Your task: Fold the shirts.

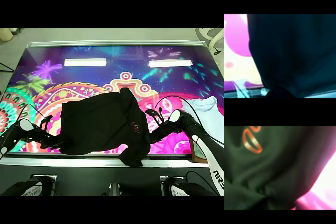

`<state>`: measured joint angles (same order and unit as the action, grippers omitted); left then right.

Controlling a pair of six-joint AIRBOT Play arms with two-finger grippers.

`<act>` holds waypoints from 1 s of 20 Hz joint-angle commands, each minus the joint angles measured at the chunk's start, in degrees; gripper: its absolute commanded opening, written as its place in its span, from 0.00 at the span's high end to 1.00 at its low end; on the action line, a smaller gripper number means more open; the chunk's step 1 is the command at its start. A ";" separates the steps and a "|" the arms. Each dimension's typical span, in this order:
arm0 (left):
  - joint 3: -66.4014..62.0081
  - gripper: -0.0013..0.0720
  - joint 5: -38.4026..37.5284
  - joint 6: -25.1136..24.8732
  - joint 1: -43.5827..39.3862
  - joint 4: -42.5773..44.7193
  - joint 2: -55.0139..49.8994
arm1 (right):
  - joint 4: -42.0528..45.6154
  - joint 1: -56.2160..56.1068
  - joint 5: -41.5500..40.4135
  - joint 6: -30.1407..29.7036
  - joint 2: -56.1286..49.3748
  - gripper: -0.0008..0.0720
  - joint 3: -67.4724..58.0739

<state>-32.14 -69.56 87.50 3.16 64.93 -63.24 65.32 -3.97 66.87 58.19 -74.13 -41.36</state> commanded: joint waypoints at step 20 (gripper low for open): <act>-78.01 0.95 11.47 7.06 -0.13 9.53 25.07 | 26.67 -0.52 -12.50 0.44 38.93 0.96 -62.03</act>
<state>-108.81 -57.34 93.56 2.96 73.71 -37.69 91.02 -4.51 51.68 57.89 -36.03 -102.04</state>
